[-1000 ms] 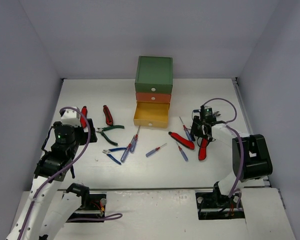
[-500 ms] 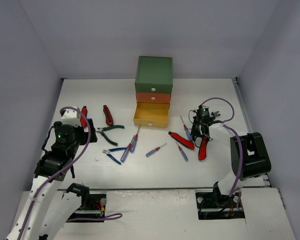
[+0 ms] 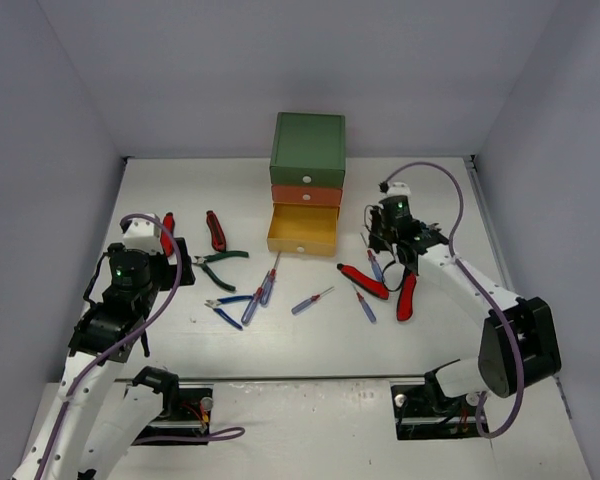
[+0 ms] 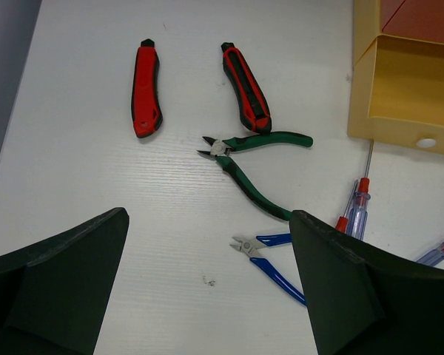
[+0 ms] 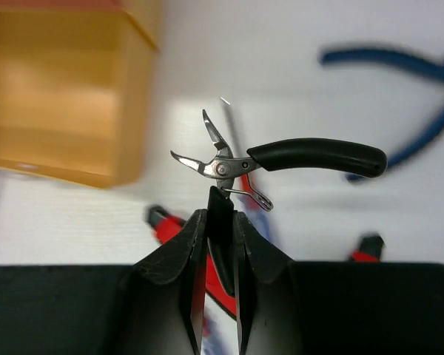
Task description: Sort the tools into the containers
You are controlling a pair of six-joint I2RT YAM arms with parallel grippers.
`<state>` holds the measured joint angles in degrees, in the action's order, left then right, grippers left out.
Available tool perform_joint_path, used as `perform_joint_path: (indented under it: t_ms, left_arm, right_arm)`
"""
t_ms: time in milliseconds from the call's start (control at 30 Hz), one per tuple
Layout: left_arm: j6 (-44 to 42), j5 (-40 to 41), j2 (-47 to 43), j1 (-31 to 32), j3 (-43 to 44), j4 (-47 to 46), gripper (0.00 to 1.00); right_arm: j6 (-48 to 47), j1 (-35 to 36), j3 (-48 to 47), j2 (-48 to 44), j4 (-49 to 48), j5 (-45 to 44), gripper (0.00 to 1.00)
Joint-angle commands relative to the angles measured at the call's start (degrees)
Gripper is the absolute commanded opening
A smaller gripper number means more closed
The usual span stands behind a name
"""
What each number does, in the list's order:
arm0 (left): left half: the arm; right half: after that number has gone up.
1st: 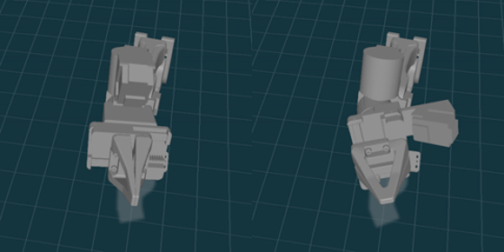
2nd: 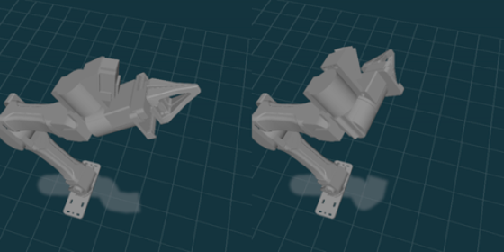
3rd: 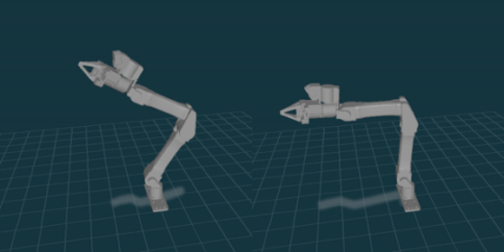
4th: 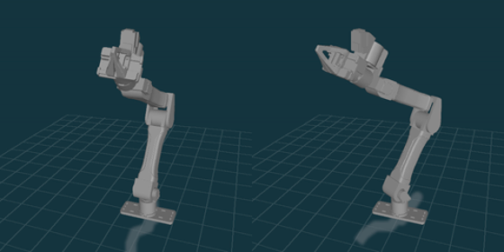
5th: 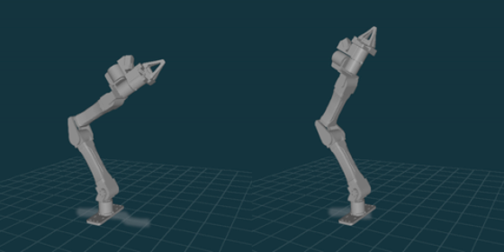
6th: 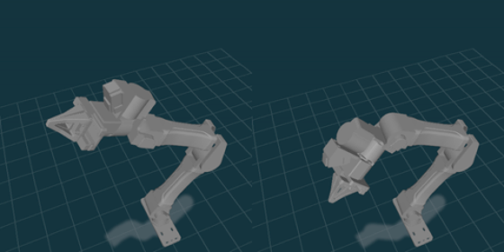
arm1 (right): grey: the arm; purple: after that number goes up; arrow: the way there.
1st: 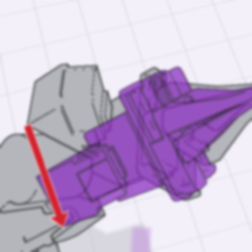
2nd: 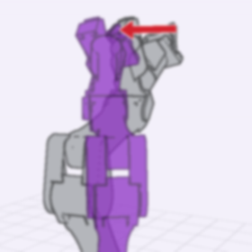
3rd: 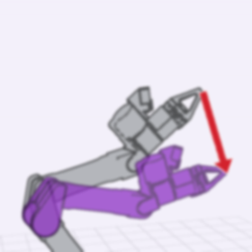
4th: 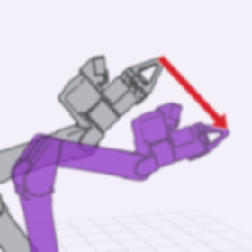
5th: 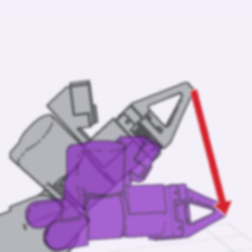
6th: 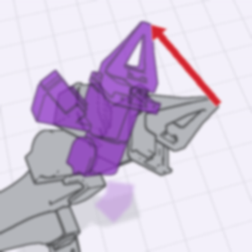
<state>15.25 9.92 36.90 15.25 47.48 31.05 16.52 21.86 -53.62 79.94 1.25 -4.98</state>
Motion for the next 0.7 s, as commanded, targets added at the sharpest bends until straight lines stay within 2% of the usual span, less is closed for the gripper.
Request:
perform_joint_path:
  t_ms: [0,233,400,667]
  left_arm:
    - [0.2,-0.6,0.6,0.4,3.5,-2.3,0.88]
    - [1.0,0.0,0.9,0.5,3.7,0.0,0.88]
    - [2.2,0.6,0.8,0.5,3.9,2.9,0.88]
    - [3.5,-0.1,-1.4,0.5,3.6,5.1,0.88]
  right_arm:
    - [-6.4,4.2,-10.5,1.9,-1.5,6.8,0.00]
    - [-9.0,9.2,-22.3,13.6,-1.5,9.0,0.00]
    - [-9.2,11.6,-27.2,21.9,-1.5,9.9,0.00]
    - [-8.6,12.7,-31.8,29.3,-1.5,10.1,0.00]
